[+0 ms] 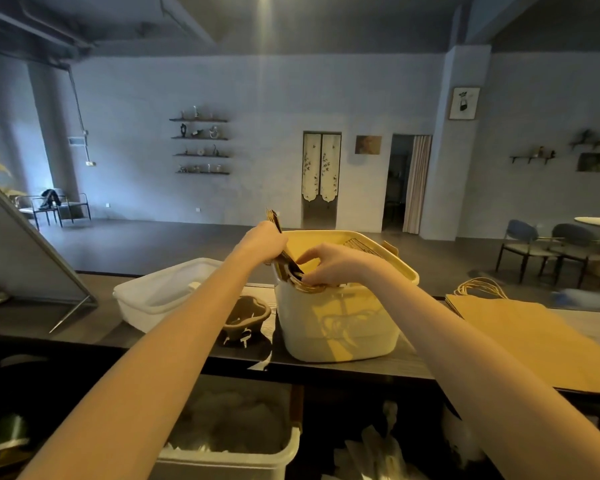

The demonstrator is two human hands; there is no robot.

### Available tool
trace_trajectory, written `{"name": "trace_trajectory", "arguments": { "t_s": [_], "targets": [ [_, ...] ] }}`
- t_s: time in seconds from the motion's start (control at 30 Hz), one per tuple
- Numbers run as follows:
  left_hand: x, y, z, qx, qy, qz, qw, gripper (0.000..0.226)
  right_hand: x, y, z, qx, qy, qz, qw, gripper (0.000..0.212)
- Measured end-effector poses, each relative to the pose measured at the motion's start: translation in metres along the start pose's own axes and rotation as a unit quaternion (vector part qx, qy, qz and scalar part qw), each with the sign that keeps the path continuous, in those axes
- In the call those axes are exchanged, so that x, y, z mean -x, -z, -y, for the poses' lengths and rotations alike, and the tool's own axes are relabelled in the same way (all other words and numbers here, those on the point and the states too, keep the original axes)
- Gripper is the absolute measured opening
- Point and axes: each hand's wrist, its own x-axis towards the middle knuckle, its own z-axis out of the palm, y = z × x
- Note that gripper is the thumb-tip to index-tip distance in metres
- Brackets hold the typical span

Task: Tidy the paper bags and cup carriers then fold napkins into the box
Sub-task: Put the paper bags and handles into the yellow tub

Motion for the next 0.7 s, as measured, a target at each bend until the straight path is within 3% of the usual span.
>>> {"name": "trace_trajectory", "arguments": {
  "t_s": [0.13, 0.23, 0.3, 0.33, 0.4, 0.5, 0.53, 0.6, 0.7],
  "targets": [
    [0.0, -0.001, 0.007, 0.073, 0.005, -0.011, 0.997, 0.017, -0.004, 0.01, 0.002, 0.15, 0.006, -0.067, 0.986, 0.04],
    [0.001, -0.005, 0.014, 0.166, 0.021, -0.022, 0.986, 0.024, -0.001, 0.013, -0.005, 0.355, 0.083, -0.199, 0.91, 0.029],
    [0.001, -0.007, 0.015, 0.196, 0.024, -0.032, 0.98, 0.023, 0.001, 0.01, -0.013, 0.417, 0.141, -0.24, 0.865, 0.033],
    [0.0, -0.007, 0.015, 0.193, 0.022, -0.038, 0.98, 0.024, 0.002, 0.009, -0.015, 0.417, 0.158, -0.24, 0.862, 0.036],
    [0.0, -0.005, 0.014, 0.162, 0.021, -0.04, 0.986, 0.028, 0.0, 0.008, -0.018, 0.364, 0.159, -0.202, 0.895, 0.037],
    [-0.001, -0.003, 0.013, 0.114, 0.029, -0.026, 0.993, 0.03, -0.006, 0.008, -0.018, 0.079, 0.069, -0.061, 0.993, 0.036],
    [0.0, -0.002, 0.012, 0.101, 0.039, -0.025, 0.994, 0.031, -0.006, 0.008, -0.019, -0.015, 0.039, -0.005, 0.999, 0.038],
    [0.001, -0.002, 0.012, 0.078, 0.052, -0.014, 0.995, 0.035, -0.006, 0.005, -0.019, -0.093, -0.004, 0.079, 0.992, 0.04],
    [0.002, -0.001, 0.012, 0.037, 0.052, -0.016, 0.998, 0.041, -0.003, 0.003, -0.018, -0.101, -0.021, 0.09, 0.991, 0.037]
  ]
}}
